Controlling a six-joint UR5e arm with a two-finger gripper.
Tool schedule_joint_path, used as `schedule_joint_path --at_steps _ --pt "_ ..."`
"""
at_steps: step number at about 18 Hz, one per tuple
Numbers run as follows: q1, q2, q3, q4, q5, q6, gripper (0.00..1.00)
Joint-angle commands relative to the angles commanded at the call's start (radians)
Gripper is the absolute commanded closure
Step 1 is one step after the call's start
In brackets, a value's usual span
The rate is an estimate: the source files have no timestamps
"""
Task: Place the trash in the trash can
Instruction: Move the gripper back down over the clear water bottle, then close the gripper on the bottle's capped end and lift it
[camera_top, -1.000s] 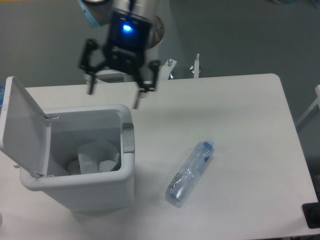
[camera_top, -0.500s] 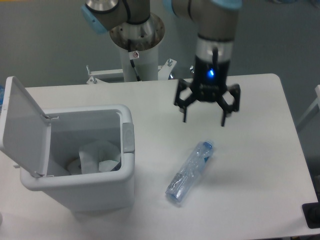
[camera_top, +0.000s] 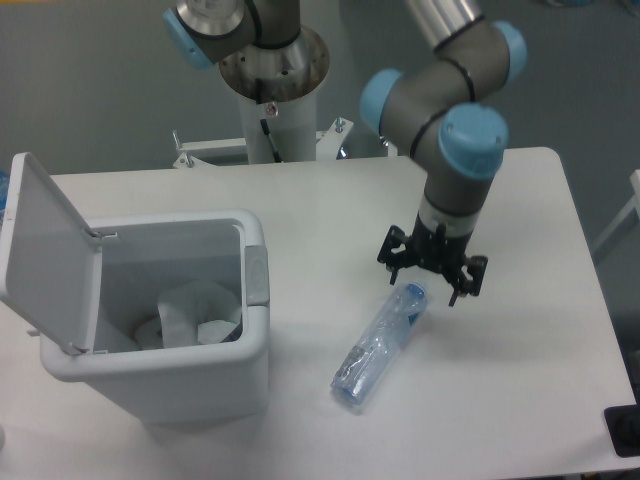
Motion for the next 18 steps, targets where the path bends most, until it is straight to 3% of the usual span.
schedule_joint_path --at_steps 14,16,18 --pt "-0.043 -0.074 0.001 0.014 0.038 0.015 0.01" --pt "-0.043 -0.074 0.005 0.015 0.038 0.012 0.09" --pt "-0.043 -0.072 0.006 0.015 0.040 0.011 0.28"
